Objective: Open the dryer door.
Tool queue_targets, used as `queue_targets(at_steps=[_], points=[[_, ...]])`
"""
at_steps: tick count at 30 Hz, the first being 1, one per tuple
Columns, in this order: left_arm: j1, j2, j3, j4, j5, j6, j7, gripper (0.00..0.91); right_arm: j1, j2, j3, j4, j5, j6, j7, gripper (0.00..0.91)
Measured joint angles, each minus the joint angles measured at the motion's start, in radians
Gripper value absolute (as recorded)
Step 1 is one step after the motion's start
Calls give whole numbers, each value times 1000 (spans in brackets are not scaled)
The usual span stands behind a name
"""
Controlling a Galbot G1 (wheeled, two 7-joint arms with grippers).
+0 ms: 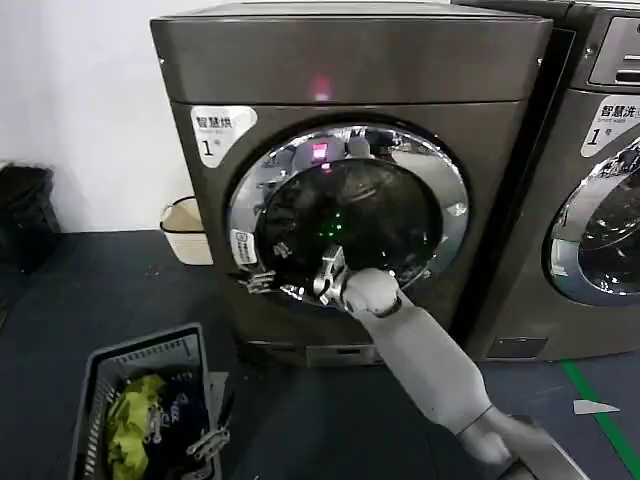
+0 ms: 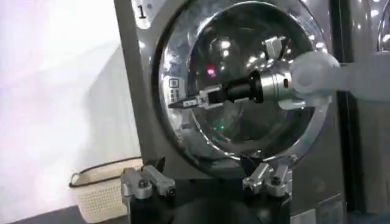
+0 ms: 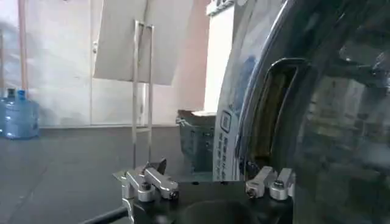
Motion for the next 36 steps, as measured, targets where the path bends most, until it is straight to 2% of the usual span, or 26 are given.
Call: queue_targets(at_steps=[6,19,24,26,31,36], points=[[-19,11,-41,17,-96,7,46,907,-29,-41,6,49,33,-19,-84,907],[-129,156,-267,80,-355,129,89,907,-115,-202,24,247,93,-45,-301,907],[-171,232,-329,109,-437,163,104,907,-159,-252,44,305,86,-19,-380,907],[-188,264,-346,120,-489,193,99,907,-182,-268,55,325,86,-19,-412,907],[-227,348,-356,151,-556,195,98,907,-235,-314,92,374,93,-20,-482,907],[-274,440,-323,207,-664,191,148,907,-284,-361,138,416,112,-14,-530,907]])
